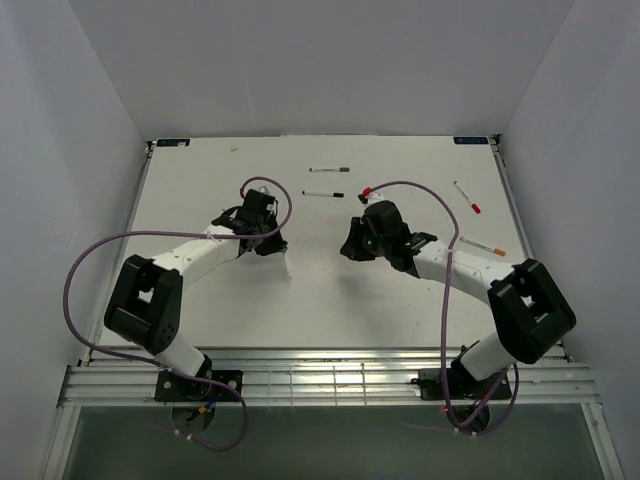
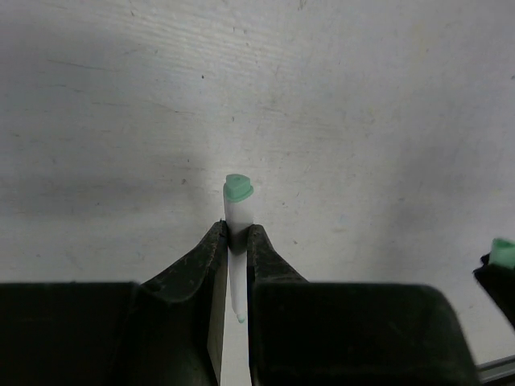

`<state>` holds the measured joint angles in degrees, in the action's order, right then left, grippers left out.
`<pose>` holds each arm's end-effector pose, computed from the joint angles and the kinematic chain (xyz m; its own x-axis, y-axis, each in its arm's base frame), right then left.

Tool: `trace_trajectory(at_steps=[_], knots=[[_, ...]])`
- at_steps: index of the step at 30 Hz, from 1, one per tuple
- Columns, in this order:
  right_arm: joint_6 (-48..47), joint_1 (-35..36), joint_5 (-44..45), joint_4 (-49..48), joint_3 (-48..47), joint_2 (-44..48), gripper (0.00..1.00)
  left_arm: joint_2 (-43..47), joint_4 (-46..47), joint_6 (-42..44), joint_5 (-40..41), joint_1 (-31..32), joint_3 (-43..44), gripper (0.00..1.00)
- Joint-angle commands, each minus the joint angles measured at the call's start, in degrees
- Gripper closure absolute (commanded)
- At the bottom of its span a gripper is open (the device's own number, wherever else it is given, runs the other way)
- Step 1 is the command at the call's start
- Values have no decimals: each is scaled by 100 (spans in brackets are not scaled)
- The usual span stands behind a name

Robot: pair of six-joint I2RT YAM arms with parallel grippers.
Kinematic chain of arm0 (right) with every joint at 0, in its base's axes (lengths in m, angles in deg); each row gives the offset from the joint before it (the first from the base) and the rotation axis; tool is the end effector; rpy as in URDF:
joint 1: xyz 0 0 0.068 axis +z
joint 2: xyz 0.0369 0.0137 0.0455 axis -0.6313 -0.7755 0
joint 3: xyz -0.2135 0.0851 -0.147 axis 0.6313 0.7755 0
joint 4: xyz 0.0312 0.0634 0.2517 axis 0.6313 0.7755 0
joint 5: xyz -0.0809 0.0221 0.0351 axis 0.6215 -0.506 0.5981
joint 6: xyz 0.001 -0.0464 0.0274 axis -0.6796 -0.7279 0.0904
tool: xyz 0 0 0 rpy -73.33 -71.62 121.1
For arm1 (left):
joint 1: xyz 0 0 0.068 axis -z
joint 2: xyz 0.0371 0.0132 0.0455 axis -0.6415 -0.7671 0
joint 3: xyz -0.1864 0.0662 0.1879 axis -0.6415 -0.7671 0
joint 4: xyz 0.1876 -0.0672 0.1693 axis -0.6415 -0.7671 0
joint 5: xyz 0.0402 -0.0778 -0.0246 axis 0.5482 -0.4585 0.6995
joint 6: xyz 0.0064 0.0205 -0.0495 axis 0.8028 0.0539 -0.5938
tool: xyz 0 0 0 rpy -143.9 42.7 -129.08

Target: Open the pen caps

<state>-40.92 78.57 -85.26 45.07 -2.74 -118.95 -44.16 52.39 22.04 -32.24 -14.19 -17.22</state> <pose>0.2469 0.2044 0.2174 -0.7054 0.0637 -0.7060 -0.3496 0.8352 0.4246 0.2884 -0.1377 0.2050 -0.8319 -0.3145 -0.4572 -0.1527 0.9218 -0.3563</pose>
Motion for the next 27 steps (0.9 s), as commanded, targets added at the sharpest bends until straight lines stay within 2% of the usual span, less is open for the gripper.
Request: trace_trajectory(at_steps=[1,9,14,17,20,27], knots=[[-635,-223,762,1017,-582,-566,92,-230,-449,577,27,214,436,100],[-811,-338,885,1185,-1330,-1673,92,-924,-687,902,222,338,964,100],[-855,-338,938,1123,-1400,-1876,91,-1197,-836,955,310,347,1184,100],[-855,-330,982,1105,-1453,-1999,86,-1355,-863,1008,309,347,1263,99],[-855,-338,991,1132,-1471,-2105,83,-1531,-968,1017,310,347,1369,91],[-820,-338,1000,1105,-1418,-2079,58,-1707,-1047,973,441,347,1422,69]])
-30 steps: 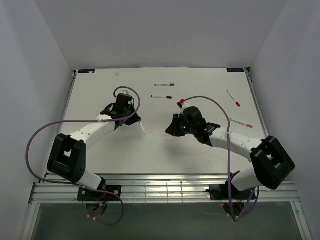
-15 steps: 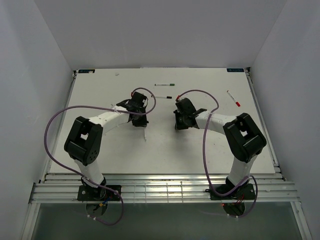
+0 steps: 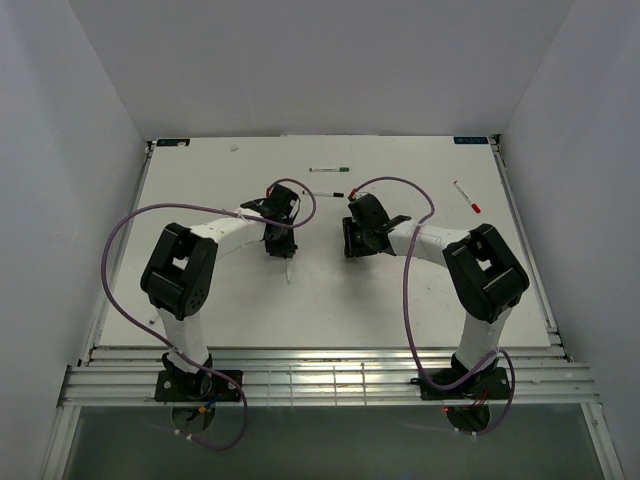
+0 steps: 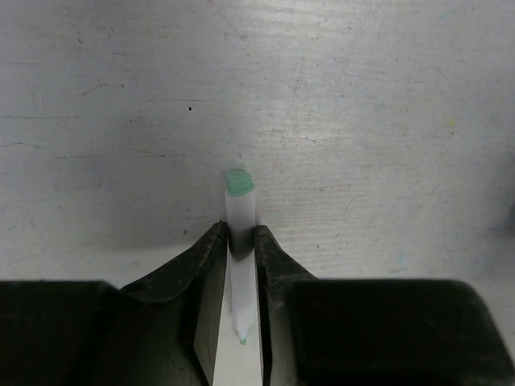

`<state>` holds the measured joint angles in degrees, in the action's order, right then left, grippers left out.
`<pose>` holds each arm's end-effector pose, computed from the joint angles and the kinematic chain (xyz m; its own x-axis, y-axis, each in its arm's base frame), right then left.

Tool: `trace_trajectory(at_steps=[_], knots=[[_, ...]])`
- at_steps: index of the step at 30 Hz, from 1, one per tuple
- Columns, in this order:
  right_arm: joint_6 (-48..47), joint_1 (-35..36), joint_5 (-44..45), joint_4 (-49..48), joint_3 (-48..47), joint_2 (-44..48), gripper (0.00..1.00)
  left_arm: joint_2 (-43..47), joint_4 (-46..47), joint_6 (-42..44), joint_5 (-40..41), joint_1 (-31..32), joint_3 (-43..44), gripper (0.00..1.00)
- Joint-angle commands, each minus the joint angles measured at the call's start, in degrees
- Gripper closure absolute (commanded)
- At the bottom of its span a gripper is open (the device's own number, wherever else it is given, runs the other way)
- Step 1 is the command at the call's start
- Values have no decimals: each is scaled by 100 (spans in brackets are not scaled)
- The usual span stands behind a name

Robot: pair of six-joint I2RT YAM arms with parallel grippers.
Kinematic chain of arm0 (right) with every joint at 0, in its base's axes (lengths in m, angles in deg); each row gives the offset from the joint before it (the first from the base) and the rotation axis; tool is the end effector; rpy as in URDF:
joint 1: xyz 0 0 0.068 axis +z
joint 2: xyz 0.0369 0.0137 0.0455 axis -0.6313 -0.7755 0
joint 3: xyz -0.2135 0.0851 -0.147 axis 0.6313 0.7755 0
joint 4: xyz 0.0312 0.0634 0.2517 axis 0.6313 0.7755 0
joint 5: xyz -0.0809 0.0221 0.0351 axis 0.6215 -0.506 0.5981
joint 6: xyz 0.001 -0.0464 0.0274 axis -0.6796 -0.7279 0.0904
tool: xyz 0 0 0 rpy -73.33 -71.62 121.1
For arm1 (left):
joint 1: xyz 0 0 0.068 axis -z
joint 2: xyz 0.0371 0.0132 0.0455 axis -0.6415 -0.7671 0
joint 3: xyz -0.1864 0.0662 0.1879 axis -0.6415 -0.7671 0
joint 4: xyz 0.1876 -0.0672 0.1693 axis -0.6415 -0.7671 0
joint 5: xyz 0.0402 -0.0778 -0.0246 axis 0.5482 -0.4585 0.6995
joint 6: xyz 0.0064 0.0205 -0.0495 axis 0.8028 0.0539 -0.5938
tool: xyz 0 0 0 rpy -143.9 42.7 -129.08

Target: Open the pen caps

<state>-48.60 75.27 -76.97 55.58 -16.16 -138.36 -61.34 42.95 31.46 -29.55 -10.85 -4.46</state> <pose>0.3064 0.2186 0.1633 -0.7808 -0.1062 -0.6157 -0.2520 0.9553 0.1548 0.3223 -0.1760 0.1632 -0.9343 -0.0636 -0.3509 -0.0194 0.9916 -0.1282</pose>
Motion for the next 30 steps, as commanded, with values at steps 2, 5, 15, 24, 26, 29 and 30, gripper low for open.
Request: trace_trajectory(at_steps=[2,5,15,24,26,29,30], knots=[[-71,0,171,72,-67,-138,53,10,-112,13,225,12,128,66],[-106,-8,172,63,-58,-155,49,72,-103,-13,278,12,93,57],[-352,0,-13,-8,-58,389,34,924,-235,13,918,3,522,5],[-369,0,-522,142,442,1689,23,837,-560,434,1386,-795,1129,2],[-396,0,-880,168,627,2013,25,688,-683,733,1551,-1085,1304,2],[-413,9,-1268,160,864,2418,27,363,-824,1015,1588,-1524,1498,2],[-405,9,-1339,186,917,2507,27,266,-807,1059,1509,-1656,1516,2]])
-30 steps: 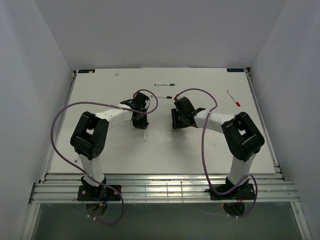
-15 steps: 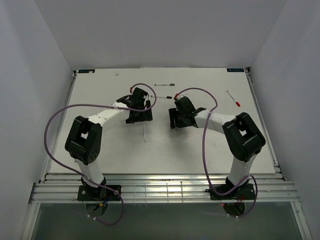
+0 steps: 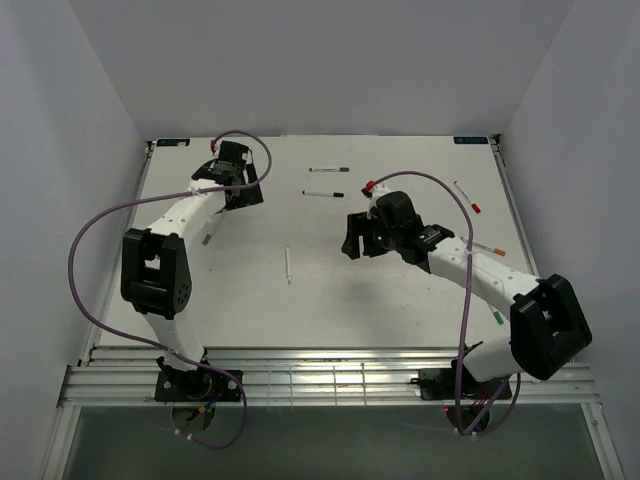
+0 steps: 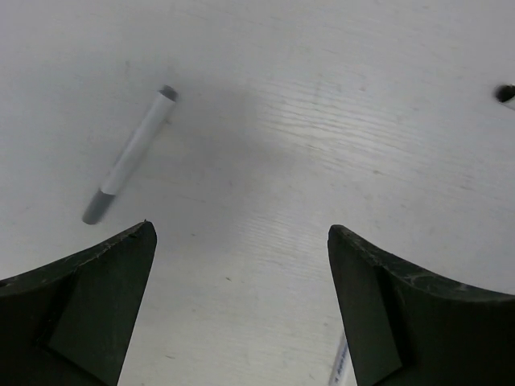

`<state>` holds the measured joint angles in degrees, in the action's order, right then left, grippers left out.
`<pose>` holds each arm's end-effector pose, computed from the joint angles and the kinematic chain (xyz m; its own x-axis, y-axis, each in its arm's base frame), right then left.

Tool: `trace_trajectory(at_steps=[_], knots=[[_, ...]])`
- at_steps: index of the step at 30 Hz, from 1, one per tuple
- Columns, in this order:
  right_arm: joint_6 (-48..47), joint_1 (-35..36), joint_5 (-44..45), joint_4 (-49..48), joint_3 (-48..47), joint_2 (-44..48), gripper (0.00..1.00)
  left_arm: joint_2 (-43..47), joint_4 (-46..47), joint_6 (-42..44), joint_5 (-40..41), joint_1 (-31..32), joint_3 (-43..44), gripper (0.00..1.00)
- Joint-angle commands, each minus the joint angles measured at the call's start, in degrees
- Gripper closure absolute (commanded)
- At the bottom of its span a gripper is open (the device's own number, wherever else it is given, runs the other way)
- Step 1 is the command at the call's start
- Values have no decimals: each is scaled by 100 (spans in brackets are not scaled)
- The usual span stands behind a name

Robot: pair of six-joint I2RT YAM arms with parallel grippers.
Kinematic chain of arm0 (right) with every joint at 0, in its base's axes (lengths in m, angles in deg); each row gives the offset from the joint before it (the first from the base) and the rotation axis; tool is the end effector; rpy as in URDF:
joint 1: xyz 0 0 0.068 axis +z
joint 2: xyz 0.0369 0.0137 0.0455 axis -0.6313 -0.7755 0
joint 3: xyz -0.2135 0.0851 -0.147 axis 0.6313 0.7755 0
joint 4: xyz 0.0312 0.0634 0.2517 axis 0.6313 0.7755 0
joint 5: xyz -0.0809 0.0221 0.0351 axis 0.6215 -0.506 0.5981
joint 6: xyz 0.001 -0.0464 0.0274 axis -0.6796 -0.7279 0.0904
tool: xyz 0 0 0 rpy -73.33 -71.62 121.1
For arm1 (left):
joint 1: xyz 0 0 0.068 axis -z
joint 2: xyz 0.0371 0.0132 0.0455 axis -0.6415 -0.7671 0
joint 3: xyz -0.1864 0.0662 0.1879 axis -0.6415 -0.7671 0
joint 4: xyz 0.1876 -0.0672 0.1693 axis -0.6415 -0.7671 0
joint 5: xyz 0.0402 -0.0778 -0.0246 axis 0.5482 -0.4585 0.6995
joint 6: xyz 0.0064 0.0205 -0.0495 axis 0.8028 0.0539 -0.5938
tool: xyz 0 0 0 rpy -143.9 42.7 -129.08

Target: Open the pen caps

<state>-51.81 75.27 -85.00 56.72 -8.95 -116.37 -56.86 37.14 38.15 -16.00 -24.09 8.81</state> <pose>0.2560 0.1880 0.2485 -0.6608 -0.0807 -0.7462 -0.4139 0.8686 0.2726 0.3748 -0.0948 0.2555 -0.7726 -0.1840 -0.6077 -0.2379 0.9712 0.0084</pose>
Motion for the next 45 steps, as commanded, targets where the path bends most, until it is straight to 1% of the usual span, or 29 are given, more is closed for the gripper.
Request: trace_trajectory(at_steps=[1,2,5,8,14,18,26,28,31,32,35,36,39,41,42,45], knots=[[-75,9,-616,81,292,396,27,-209,-129,521,66,-455,172,2],[-101,18,-730,98,336,536,27,-244,-59,609,5,-683,155,2],[-153,27,-836,151,485,809,27,-358,100,803,-40,-948,111,3],[-268,27,-863,178,591,1002,27,-297,495,1066,-285,-1211,-109,4],[-321,27,-986,55,785,1196,27,-674,575,1322,-391,-1291,-4,7],[-286,36,-1013,-15,864,1284,27,-876,566,1401,-383,-1291,-12,16],[-207,27,-1030,-182,996,1372,27,-1140,549,1524,-365,-1309,-30,25],[-180,27,-1039,-209,1014,1372,27,-1228,549,1542,-400,-1318,-21,31],[-162,36,-1039,-192,1049,1390,27,-1290,505,1515,-400,-1318,-30,35],[-162,27,-1004,-183,1057,1425,27,-1307,513,1498,-383,-1326,-47,40],[-162,36,-925,-148,1101,1513,27,-1413,382,1393,-146,-1326,-12,45],[-162,27,-899,-121,1101,1530,27,-1439,338,1288,-102,-1318,14,51],[-145,27,-855,-69,1101,1592,27,-1466,267,1191,-93,-1318,23,62],[-119,27,-828,10,1101,1671,27,-1448,267,1155,-128,-1318,49,67],[-101,36,-819,11,1127,1706,27,-1440,259,1138,-145,-1318,58,72],[-66,27,-688,81,1145,1829,27,-1352,171,1059,-285,-1326,216,80]])
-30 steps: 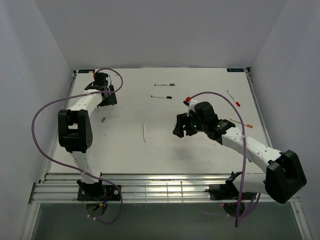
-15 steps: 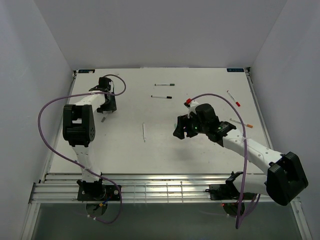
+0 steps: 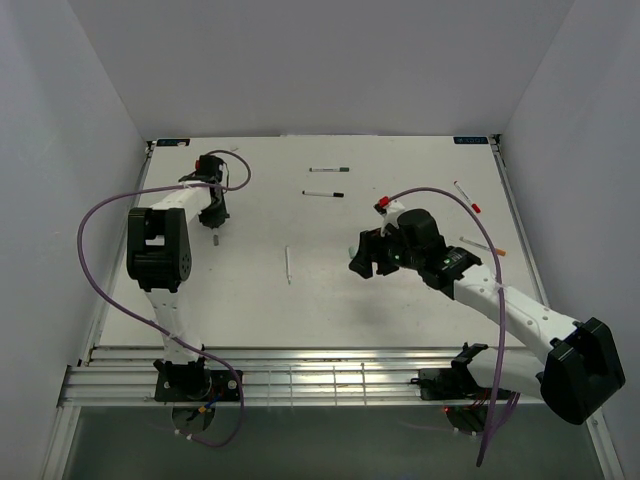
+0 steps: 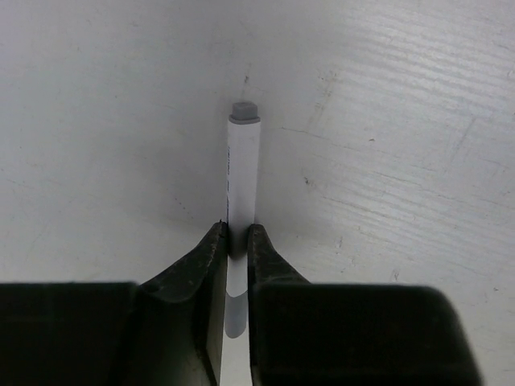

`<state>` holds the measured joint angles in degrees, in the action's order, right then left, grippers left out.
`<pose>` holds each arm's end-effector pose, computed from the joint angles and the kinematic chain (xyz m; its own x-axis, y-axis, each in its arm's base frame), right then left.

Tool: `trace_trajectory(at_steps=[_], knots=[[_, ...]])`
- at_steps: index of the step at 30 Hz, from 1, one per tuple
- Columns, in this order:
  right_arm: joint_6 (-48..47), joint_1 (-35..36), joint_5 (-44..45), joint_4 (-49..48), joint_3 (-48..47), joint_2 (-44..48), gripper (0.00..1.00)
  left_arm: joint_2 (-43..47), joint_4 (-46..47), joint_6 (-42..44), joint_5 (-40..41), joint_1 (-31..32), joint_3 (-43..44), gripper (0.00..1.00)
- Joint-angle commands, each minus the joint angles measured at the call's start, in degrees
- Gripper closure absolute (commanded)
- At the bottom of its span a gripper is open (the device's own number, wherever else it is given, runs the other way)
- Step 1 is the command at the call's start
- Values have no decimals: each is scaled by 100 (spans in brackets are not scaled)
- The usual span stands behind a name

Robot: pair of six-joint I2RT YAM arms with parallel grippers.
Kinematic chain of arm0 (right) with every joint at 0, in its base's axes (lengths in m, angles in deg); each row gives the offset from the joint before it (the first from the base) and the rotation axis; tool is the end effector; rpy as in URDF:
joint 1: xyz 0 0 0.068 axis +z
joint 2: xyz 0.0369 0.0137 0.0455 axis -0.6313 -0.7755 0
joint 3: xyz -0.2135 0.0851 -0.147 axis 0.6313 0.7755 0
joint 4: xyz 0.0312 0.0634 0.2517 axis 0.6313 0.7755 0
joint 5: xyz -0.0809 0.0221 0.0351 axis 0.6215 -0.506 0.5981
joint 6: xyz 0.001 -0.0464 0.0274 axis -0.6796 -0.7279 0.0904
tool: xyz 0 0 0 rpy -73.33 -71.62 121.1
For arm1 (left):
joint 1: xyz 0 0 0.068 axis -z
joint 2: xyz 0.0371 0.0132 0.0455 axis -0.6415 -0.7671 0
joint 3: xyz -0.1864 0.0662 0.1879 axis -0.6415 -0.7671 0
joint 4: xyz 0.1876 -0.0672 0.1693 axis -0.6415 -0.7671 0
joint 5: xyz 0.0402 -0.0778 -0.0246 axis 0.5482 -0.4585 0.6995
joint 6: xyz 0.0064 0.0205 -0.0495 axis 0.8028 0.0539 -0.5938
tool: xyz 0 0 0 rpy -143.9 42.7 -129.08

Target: Open the pen caps

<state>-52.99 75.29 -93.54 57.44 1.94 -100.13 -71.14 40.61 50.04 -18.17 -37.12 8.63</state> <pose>0.2022 0.1554 0.2590 -0.6295 -0.0879 -0.7720 -0.5323 0.7726 0.3461 0.4158 -0.0106 0.1618 -0.8905 -0.1593 -0.4263 -0.2489 0.9547 0.1631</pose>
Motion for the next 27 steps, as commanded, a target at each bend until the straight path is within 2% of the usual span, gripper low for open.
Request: trace_trajectory(at_steps=[1,3,4,8,9,12,13,15,17,19,22,27], knots=[[70,25,176,35,39,214,27,154,-264,-261,-200,-15,295,84],[114,33,106,97,4,206,22,539,-247,-385,-587,-6,374,90],[149,25,27,71,-31,162,18,672,-265,-464,-754,2,392,100],[377,25,-981,-491,65,39,8,1366,-300,-1112,-2158,55,384,100],[586,25,-1123,-666,127,30,5,1533,-239,-1254,-2562,99,139,100],[921,33,-1589,-1527,364,-58,3,2411,392,-1895,-3092,423,-537,100],[1122,33,-1686,-1886,382,-180,3,2648,838,-2115,-3241,520,-1114,100],[1308,60,-1906,-2187,391,-330,7,3360,1602,-2911,-3330,845,-2063,100],[1546,121,-1995,-2607,382,-541,12,3922,2036,-3468,-3287,1205,-2629,100],[1721,183,-1916,-2820,321,-699,14,4144,2494,-4119,-3155,1591,-3164,100],[1889,271,-1951,-3225,189,-997,17,4364,2556,-4673,-2621,2136,-3413,100],[2056,508,-1793,-3487,30,-1324,23,4575,2504,-5201,-1934,2674,-3589,100]])
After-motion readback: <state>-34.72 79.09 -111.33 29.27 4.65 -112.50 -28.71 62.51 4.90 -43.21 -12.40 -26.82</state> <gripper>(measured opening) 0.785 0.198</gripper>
